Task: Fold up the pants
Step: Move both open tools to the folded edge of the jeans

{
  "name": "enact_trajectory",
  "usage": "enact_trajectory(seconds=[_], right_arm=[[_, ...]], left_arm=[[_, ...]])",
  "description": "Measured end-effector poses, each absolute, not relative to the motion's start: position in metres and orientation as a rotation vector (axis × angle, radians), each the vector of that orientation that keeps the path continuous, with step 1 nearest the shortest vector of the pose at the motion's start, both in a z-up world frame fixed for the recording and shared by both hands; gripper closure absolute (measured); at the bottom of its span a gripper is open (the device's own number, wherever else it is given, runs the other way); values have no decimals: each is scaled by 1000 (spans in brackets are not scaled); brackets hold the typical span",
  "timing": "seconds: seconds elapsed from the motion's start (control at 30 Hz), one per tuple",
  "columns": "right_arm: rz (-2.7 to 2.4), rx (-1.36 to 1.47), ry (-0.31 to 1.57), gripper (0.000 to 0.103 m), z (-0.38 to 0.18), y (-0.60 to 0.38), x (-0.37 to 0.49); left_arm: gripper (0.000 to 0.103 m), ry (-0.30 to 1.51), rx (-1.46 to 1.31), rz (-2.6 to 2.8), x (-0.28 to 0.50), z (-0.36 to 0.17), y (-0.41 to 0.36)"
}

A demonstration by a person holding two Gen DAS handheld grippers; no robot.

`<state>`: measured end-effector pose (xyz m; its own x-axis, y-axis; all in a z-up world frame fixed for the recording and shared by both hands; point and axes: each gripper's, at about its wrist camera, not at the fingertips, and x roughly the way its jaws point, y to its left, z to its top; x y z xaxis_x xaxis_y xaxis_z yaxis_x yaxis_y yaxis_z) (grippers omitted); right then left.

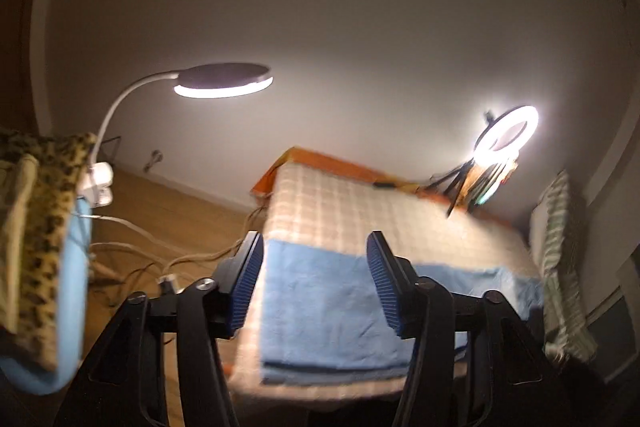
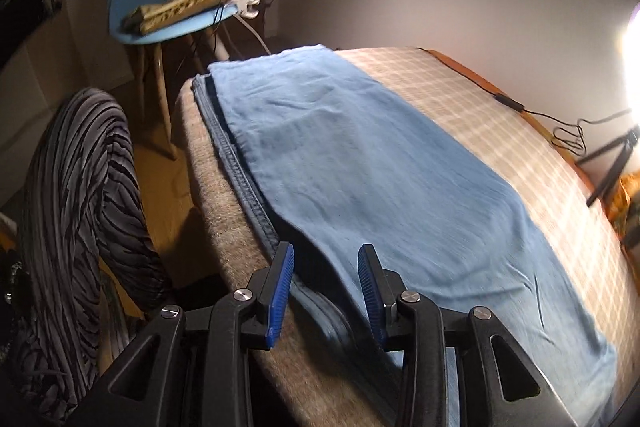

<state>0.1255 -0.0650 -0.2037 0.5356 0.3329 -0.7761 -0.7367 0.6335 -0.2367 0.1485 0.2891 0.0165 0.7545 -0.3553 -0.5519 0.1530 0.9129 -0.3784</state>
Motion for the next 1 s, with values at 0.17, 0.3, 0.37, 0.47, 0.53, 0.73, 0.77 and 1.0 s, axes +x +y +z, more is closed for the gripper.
enact_trajectory(seconds=[0.17,0.3,0.37,0.47,0.53,0.73,0.77,1.0], right_arm=[[659,-630,782,66,-216,-58,135],[652,-637,815,64,-224,-57,140],[641,-643,825,63,-227,-58,142],[627,-655,839,63,-233,-60,144],[612,-666,836,63,-234,-62,144],[629,-626,795,63,-220,-64,139],[629,-637,790,63,-219,-64,138],[619,-728,795,62,-228,-54,143]], left_arm=[[44,764,-341,-323,145,-38,274],[44,887,-444,-380,150,-119,247],[44,921,-495,-394,151,-148,237],[44,953,-601,-395,152,-187,228],[44,953,-677,-382,152,-203,227],[44,902,-808,-317,160,-222,231],[43,903,-807,-305,162,-224,231],[44,887,-836,-274,164,-234,233]])
